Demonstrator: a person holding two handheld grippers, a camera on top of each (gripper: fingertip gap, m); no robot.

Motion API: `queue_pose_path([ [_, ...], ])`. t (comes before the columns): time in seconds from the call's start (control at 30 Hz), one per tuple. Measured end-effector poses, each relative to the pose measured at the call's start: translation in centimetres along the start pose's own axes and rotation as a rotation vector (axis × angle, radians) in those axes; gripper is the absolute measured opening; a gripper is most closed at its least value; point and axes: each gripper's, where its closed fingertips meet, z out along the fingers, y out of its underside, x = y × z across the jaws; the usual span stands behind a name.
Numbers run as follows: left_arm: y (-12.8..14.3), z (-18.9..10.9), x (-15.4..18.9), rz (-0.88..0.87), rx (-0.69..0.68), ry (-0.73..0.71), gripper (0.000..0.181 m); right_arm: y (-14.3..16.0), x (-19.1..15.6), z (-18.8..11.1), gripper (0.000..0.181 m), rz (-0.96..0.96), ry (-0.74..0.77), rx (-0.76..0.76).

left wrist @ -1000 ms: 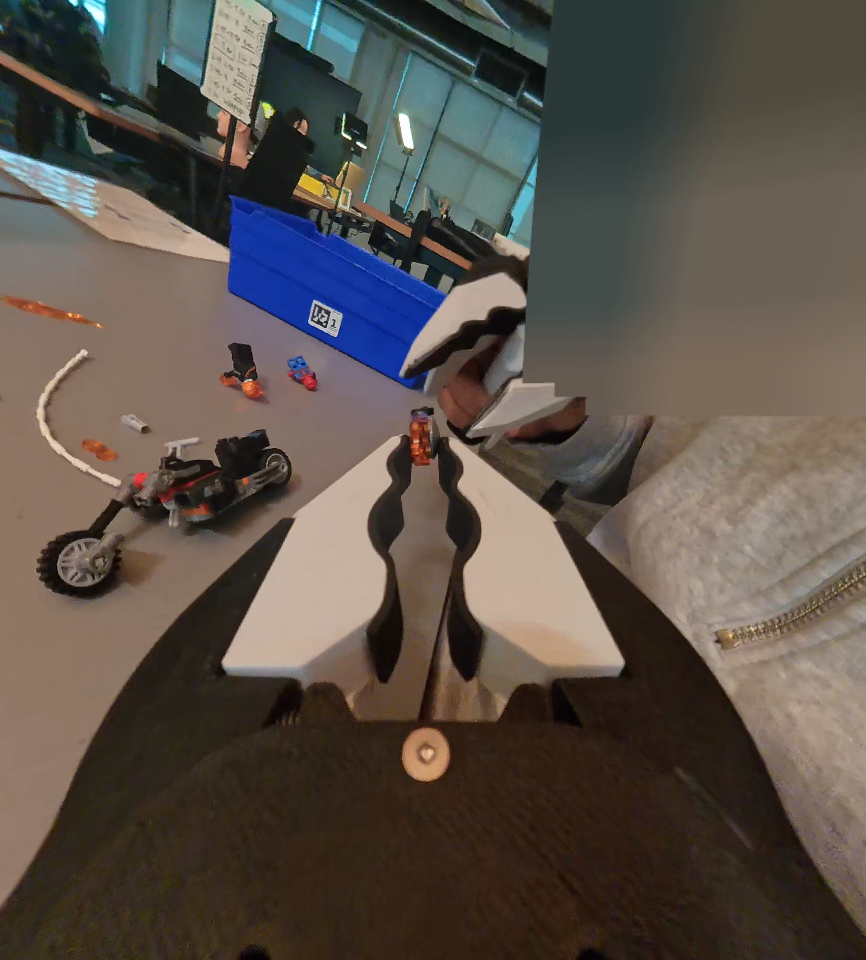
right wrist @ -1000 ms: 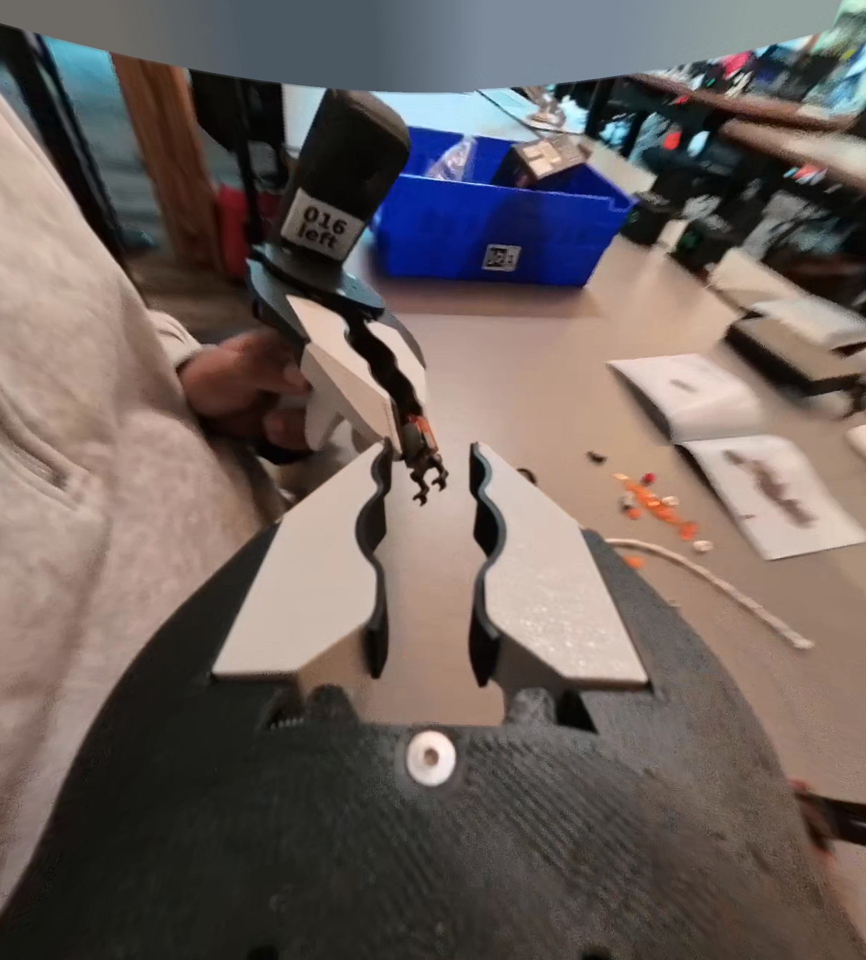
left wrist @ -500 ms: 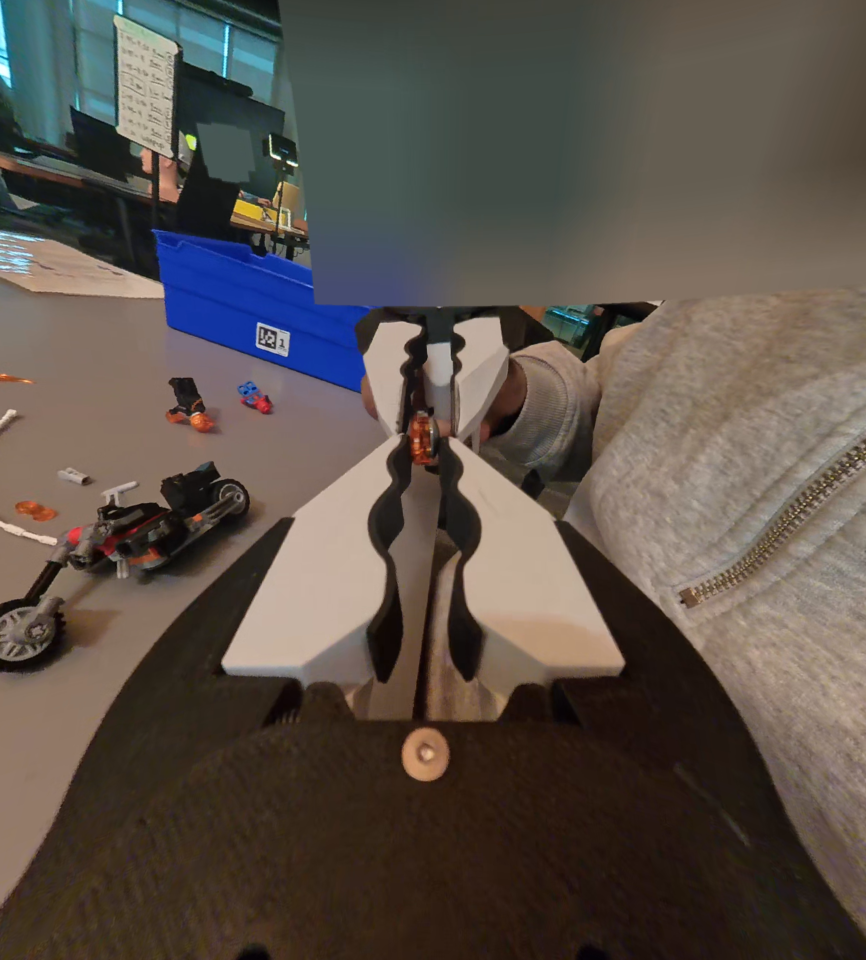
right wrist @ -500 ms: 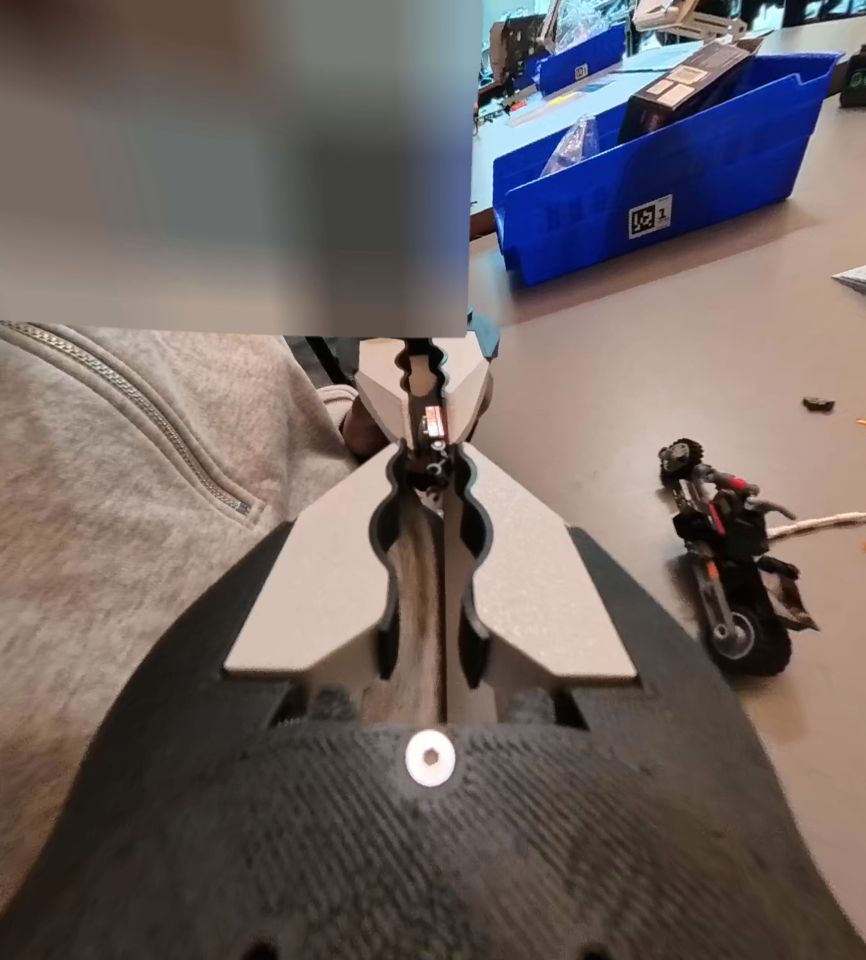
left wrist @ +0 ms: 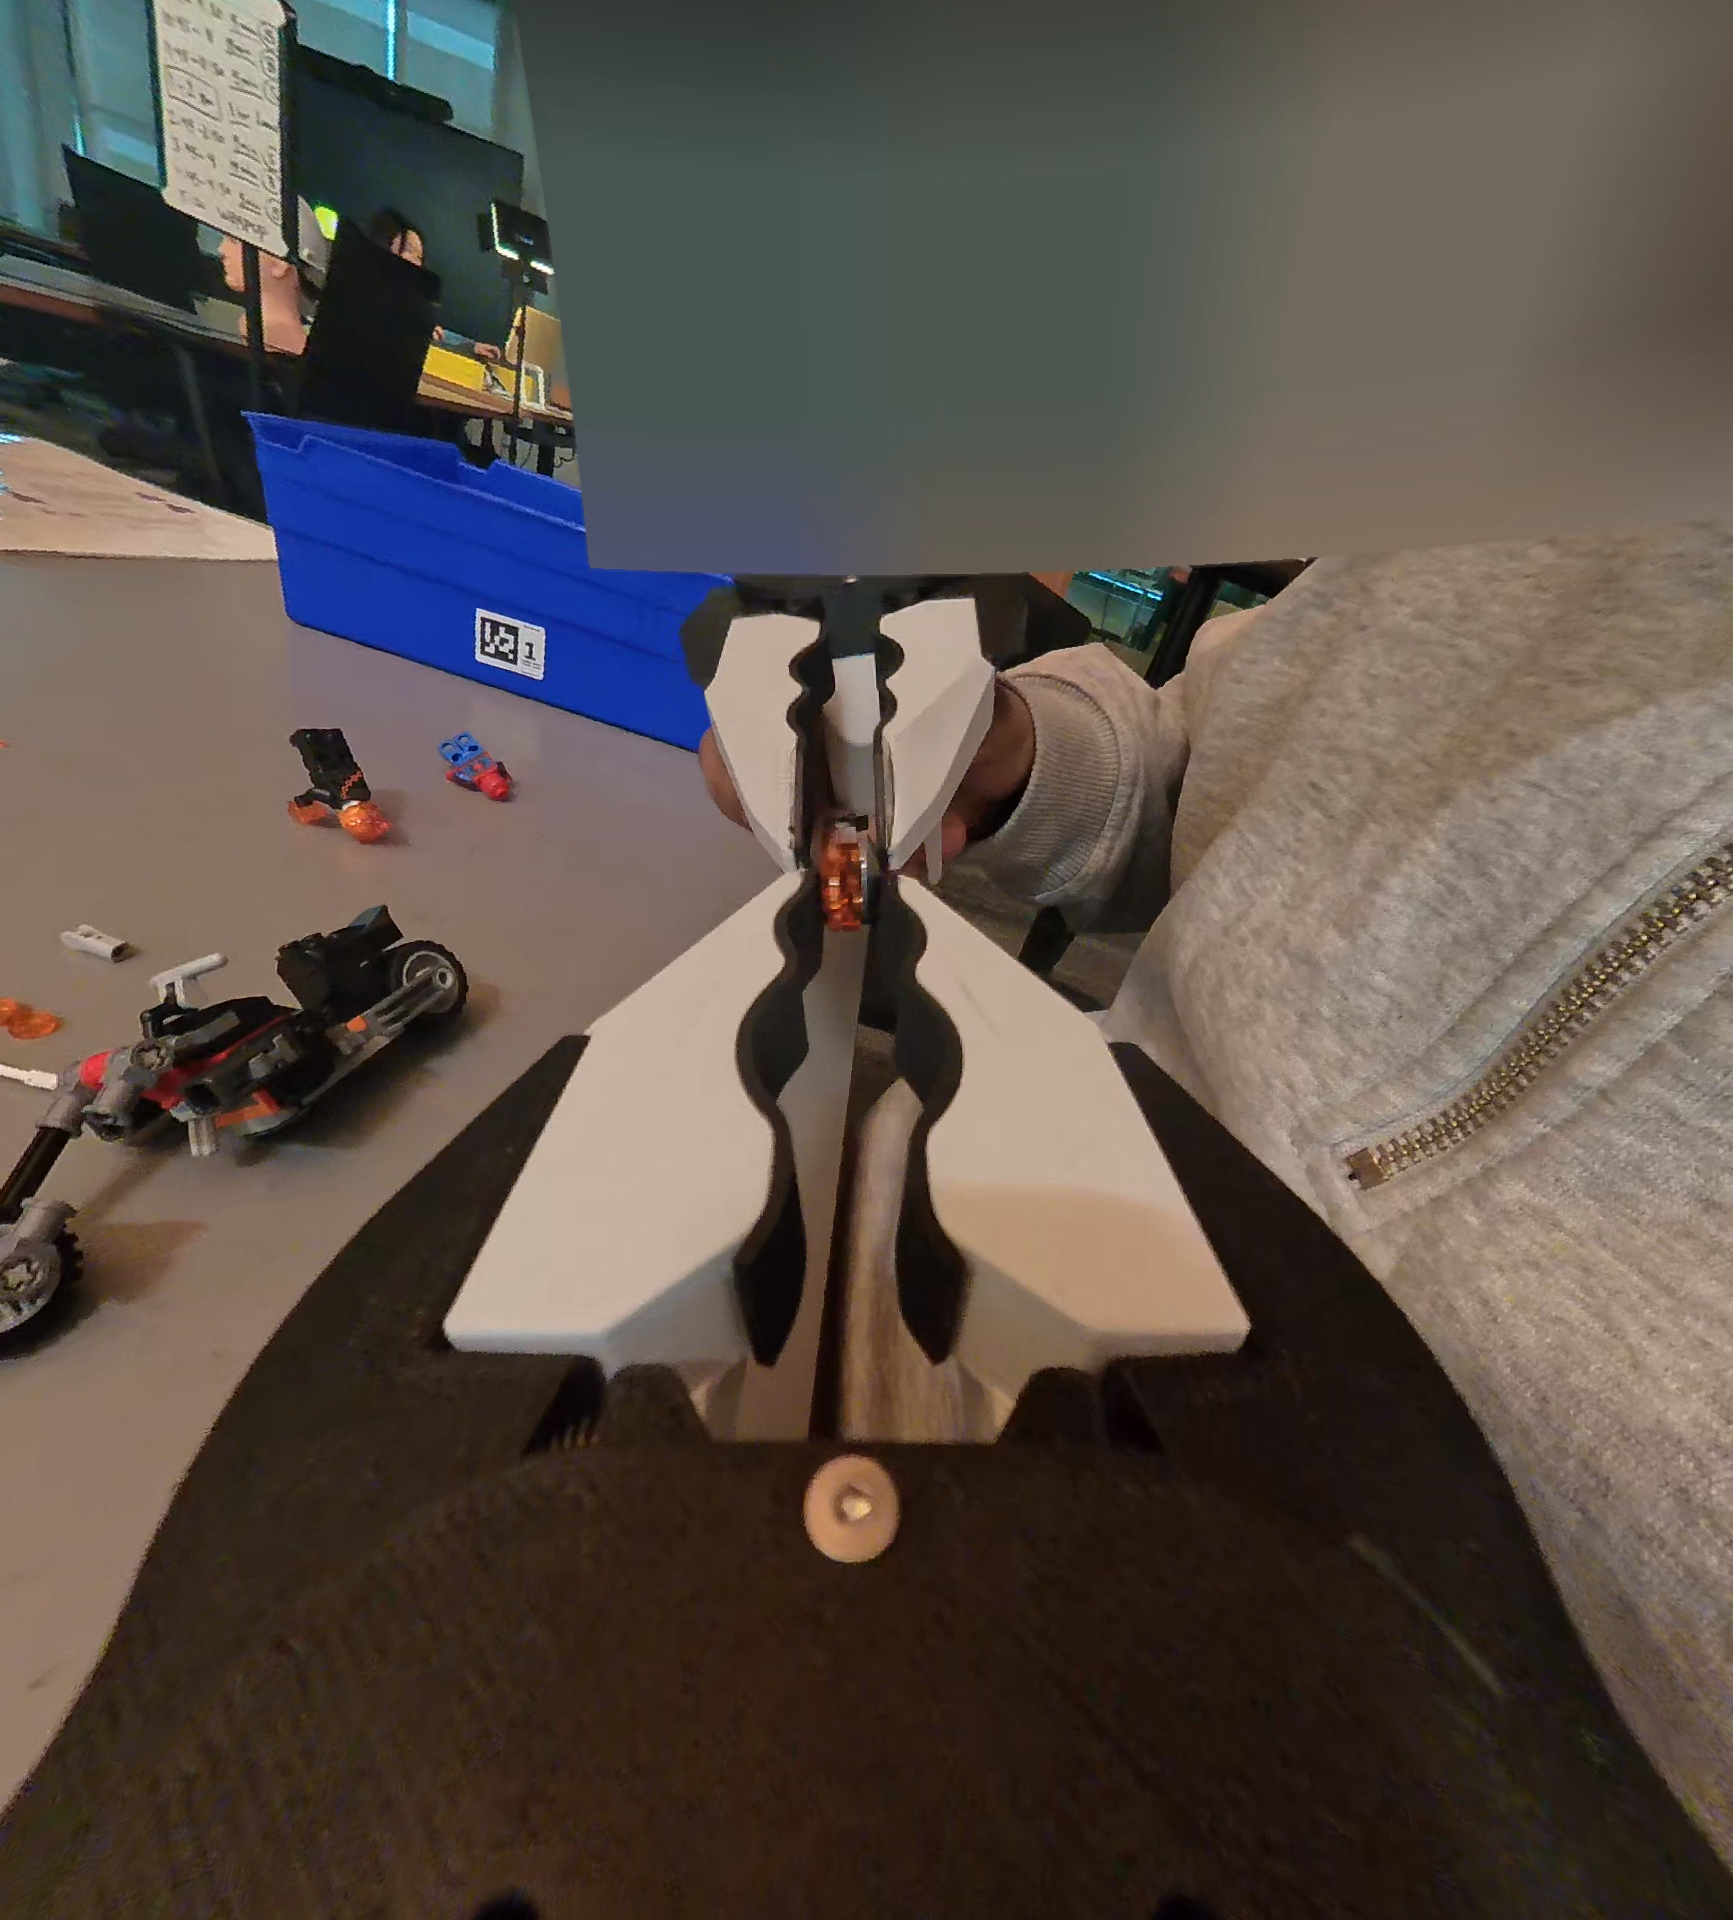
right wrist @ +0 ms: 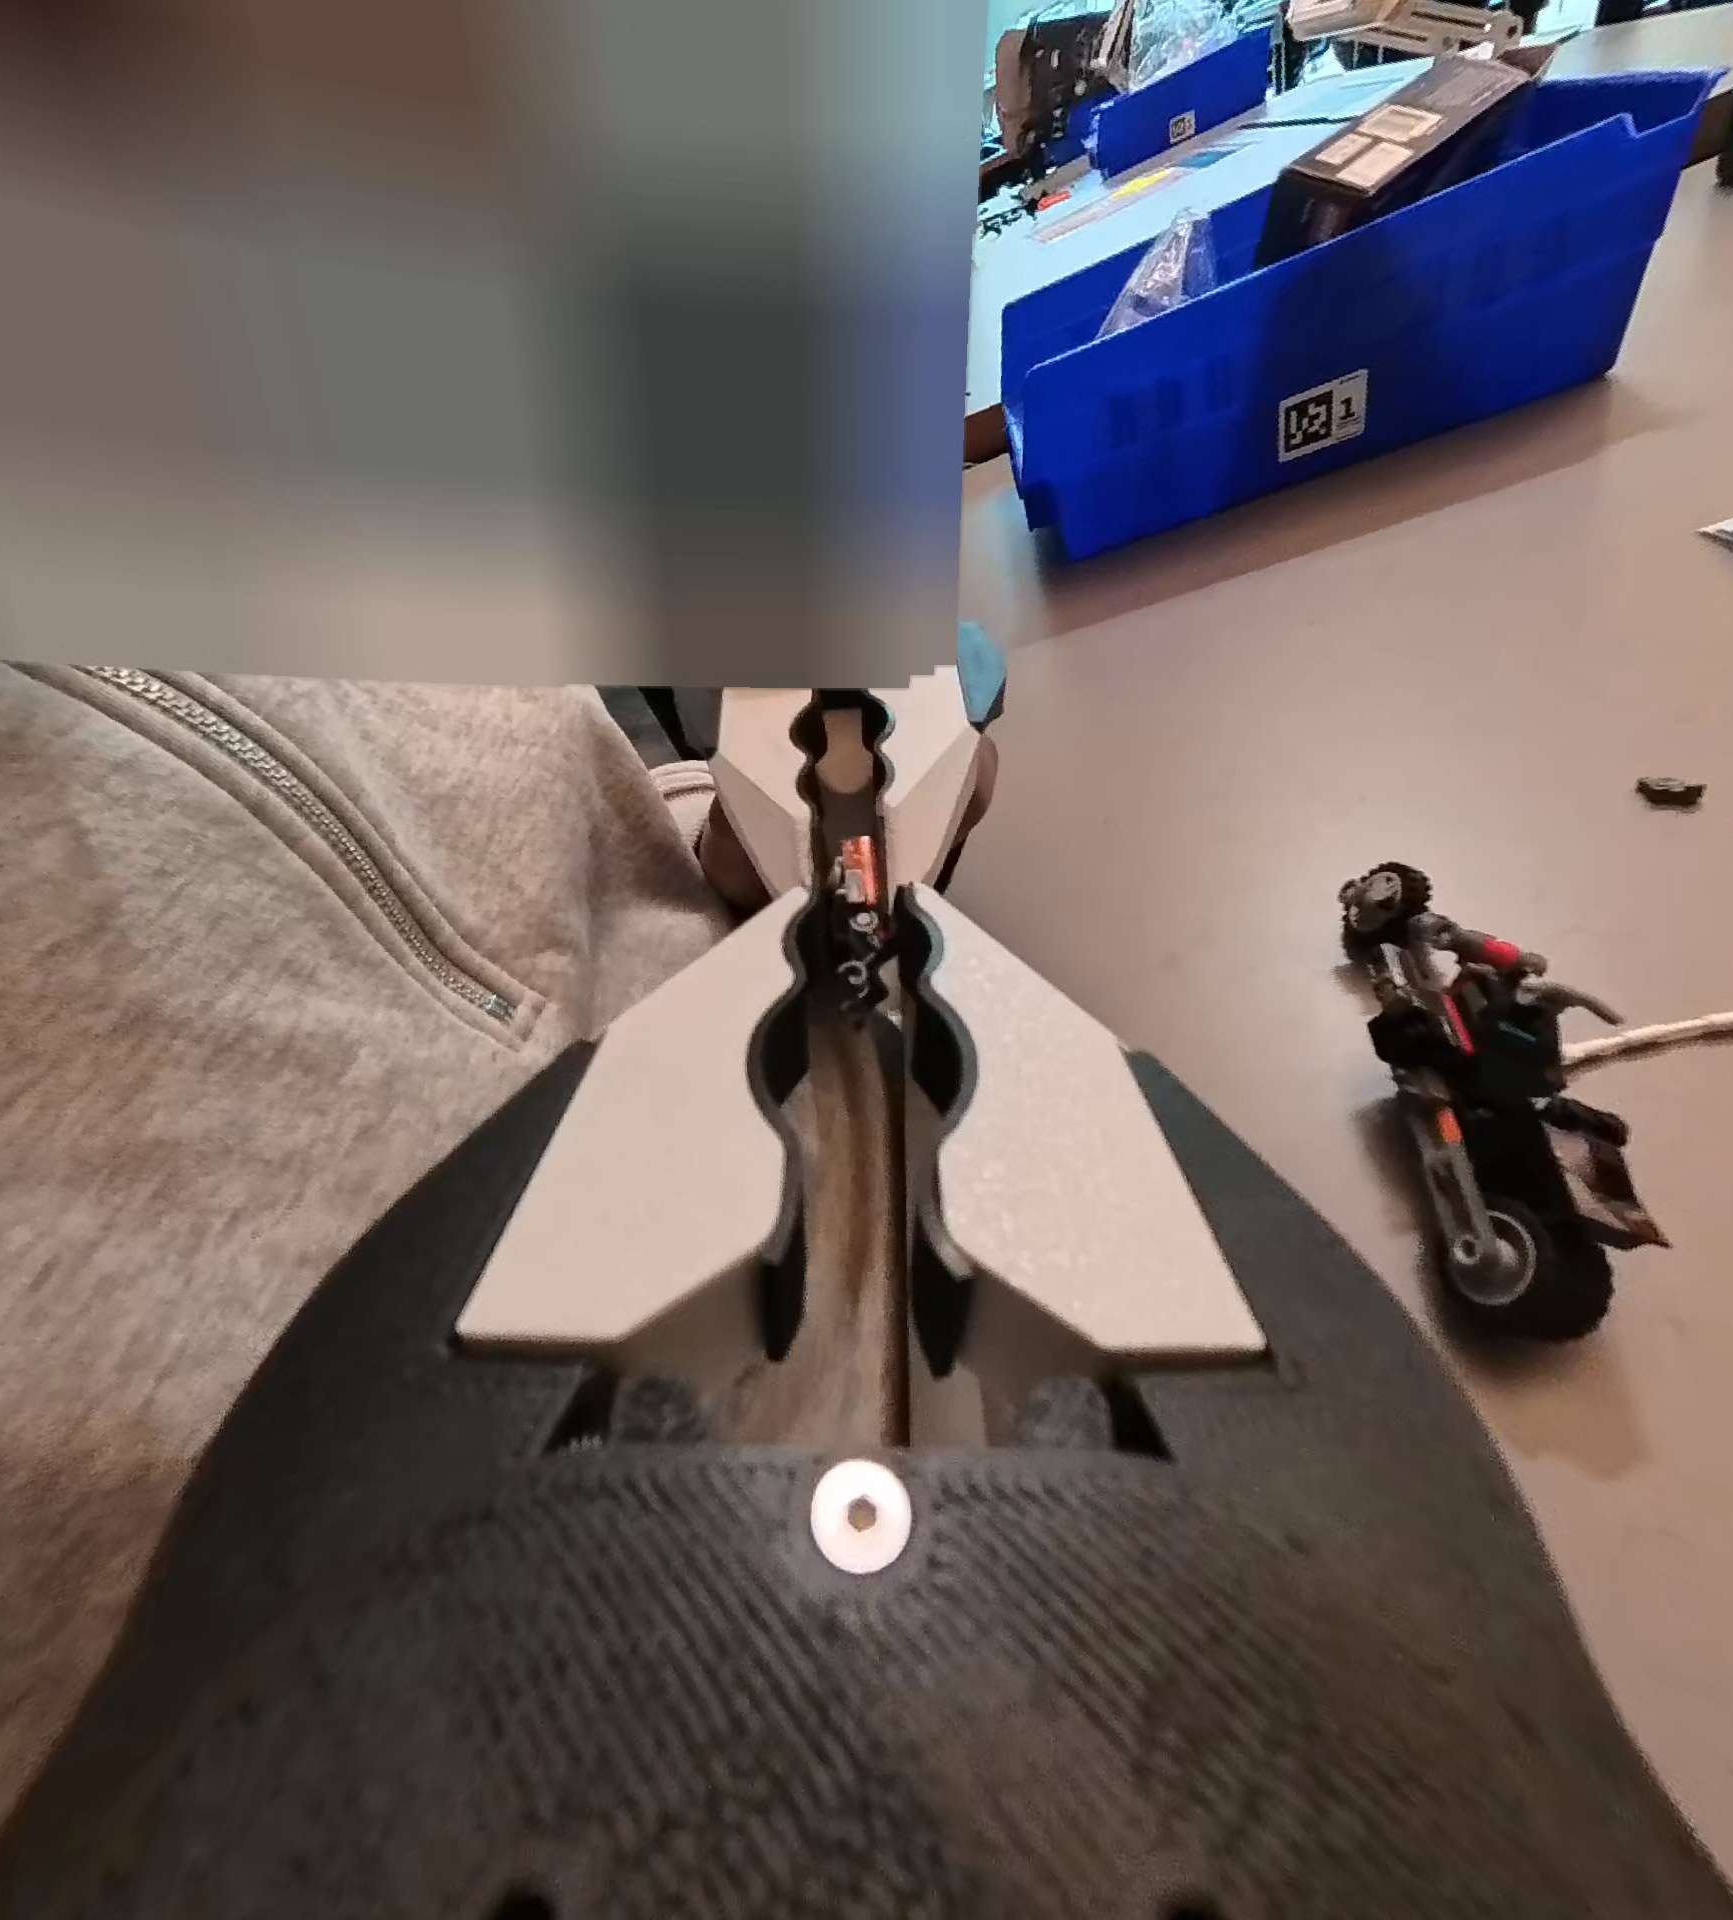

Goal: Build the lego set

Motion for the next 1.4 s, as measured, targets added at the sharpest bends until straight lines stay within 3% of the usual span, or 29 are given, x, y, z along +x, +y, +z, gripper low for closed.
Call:
queue_pose_path([
  [0.7, 0.2, 0.3, 0.0, -0.017, -0.005, -0.001, 0.006, 0.3, -0.1, -0.2, 0.006, -0.05, 0.013, -0.013],
  [1.0, -0.9, -0.4, -0.2, -0.131, 0.093, 0.057, 0.007, -0.5, 0.0, -0.5, 0.006, -0.076, 0.039, -0.002],
  [1.4, -0.4, -0.2, -0.1, -0.144, 0.053, 0.079, 0.005, 0.0, -0.1, -0.5, 0.006, -0.07, 0.022, -0.025],
])
